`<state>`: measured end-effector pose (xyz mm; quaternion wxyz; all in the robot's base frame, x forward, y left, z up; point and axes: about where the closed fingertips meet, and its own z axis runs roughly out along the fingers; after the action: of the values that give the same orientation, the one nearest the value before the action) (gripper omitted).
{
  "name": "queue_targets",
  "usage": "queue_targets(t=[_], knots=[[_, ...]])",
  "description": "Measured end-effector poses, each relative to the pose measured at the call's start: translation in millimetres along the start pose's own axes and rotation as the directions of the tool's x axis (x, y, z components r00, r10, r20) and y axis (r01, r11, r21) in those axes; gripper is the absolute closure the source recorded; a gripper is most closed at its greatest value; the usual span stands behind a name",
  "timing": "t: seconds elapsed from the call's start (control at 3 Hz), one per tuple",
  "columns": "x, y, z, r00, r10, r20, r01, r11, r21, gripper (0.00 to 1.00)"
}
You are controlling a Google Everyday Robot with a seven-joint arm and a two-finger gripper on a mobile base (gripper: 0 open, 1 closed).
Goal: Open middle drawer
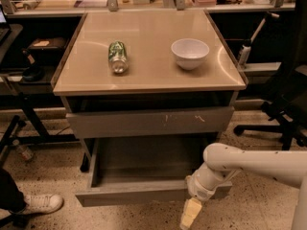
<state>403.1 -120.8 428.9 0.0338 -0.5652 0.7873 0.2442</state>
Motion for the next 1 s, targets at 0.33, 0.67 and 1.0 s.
queue_targets(t=[0.33,0.67,1.0], knots=[[-1.0,1.0,-2.6,1.000,0.000,0.000,0.000,1.0000,0.000,0.00],[6.5,9.9,-2.5,1.000,-0.001,0.009,0.001,1.0000,0.004,0.00],[5.3,11.2,-4.2,1.000,-0.003,0.013,0.003,1.0000,0.006,0.00]])
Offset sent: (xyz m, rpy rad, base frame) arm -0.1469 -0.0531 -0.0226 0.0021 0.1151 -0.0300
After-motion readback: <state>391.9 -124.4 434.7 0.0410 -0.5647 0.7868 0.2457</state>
